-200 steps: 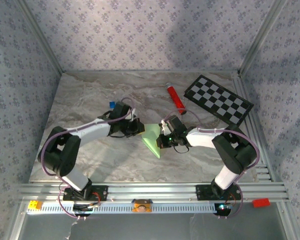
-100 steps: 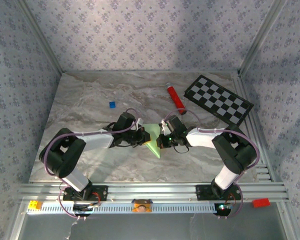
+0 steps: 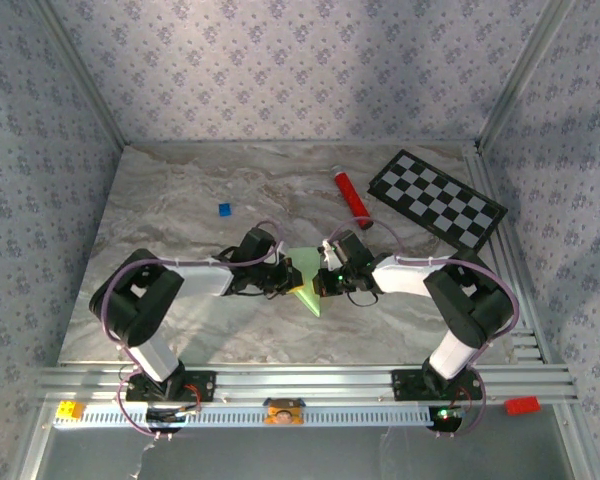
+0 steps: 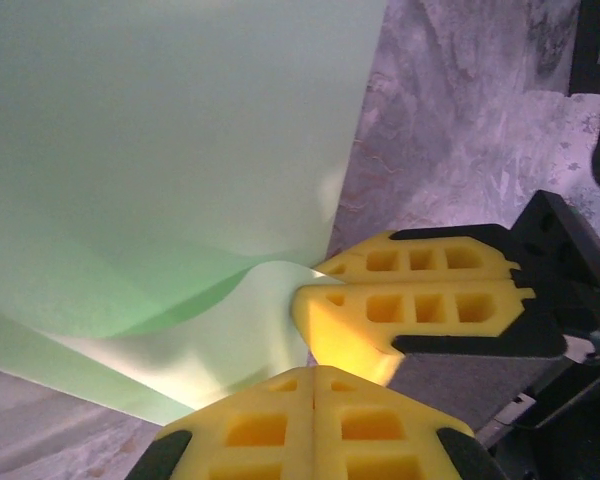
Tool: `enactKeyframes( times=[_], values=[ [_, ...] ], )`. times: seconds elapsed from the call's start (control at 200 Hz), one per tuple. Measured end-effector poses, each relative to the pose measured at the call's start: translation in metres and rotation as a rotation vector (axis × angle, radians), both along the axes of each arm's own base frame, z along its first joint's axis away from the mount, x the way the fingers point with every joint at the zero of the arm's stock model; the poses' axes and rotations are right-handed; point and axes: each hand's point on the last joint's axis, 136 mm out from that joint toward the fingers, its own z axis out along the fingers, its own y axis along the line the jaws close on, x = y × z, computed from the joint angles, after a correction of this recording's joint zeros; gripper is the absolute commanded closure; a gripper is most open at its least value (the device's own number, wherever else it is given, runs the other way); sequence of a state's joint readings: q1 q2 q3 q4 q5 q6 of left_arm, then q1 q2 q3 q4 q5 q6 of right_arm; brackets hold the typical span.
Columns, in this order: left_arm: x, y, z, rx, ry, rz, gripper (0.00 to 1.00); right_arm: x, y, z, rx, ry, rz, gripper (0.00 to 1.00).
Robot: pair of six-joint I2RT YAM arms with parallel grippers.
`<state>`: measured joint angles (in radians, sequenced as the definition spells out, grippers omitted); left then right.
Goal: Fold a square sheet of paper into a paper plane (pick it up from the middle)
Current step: Third fold the triangle at the center of the table.
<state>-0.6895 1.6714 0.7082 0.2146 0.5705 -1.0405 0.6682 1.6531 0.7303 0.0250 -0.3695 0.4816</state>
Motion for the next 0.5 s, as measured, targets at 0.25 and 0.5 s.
enactKeyframes(
  times=[0.25,0.5],
  values=[
    [0.005,-0.004,0.005,0.0,-0.012,-0.005,1.0,0.0,0.0,0.0,0.0,0.0,0.0,1.0],
    [0.007,-0.003,-0.004,0.046,0.007,-0.015,1.0,0.0,0.0,0.0,0.0,0.0,0.001,1.0]
  ],
)
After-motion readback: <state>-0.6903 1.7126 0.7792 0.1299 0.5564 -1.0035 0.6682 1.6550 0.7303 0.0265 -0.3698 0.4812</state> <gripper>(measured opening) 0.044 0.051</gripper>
